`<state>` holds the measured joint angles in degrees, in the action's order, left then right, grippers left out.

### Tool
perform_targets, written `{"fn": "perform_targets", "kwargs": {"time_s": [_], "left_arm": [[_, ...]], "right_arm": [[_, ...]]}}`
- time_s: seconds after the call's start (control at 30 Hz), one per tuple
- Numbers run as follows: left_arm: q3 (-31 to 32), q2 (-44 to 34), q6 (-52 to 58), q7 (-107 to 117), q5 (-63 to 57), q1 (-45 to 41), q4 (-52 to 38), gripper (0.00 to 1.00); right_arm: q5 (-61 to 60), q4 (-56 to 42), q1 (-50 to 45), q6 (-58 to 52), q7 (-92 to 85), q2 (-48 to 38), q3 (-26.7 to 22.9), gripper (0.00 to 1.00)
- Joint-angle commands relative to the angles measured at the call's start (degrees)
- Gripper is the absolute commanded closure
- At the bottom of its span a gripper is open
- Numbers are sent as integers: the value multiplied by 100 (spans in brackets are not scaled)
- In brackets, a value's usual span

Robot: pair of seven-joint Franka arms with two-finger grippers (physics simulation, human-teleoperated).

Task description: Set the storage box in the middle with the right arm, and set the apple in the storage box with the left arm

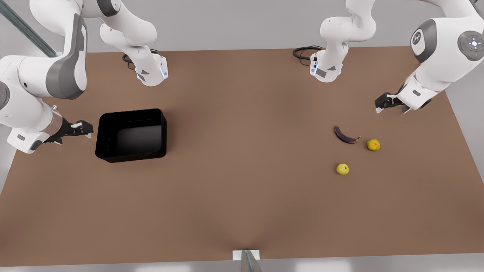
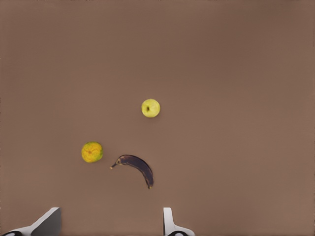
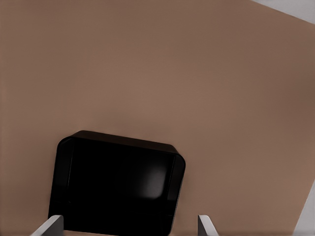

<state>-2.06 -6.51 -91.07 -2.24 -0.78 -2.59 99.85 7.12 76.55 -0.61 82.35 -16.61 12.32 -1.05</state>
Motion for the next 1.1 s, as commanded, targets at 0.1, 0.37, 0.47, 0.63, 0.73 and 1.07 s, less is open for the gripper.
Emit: {"fn": "perform_targets", "kwargs": {"time_s": [0.1,0.37,0.47,0.63,0.73,1.07], "left_arm": [[-14,53,54,13,25,-13,-149,0],[-75,2452,80,1919,1369,-4,-1203,0],[-84,3463,-640,3896,3364,31,-1556,0],[-506,4052,-852,4759,6362,461,-1169,0],[-717,3991,-843,4706,7241,488,-686,0],[-857,4580,282,3028,8129,1085,-246,0]], "right_arm": [[0,44,0,9,9,16,0,0],[-18,4122,360,2768,589,-845,-211,0],[-44,4175,386,3305,501,-221,-703,0],[-70,4166,544,3340,281,16,-967,0],[-343,4175,544,3419,281,236,-1037,0],[-334,5150,799,4438,-185,43,-1046,0]]}}
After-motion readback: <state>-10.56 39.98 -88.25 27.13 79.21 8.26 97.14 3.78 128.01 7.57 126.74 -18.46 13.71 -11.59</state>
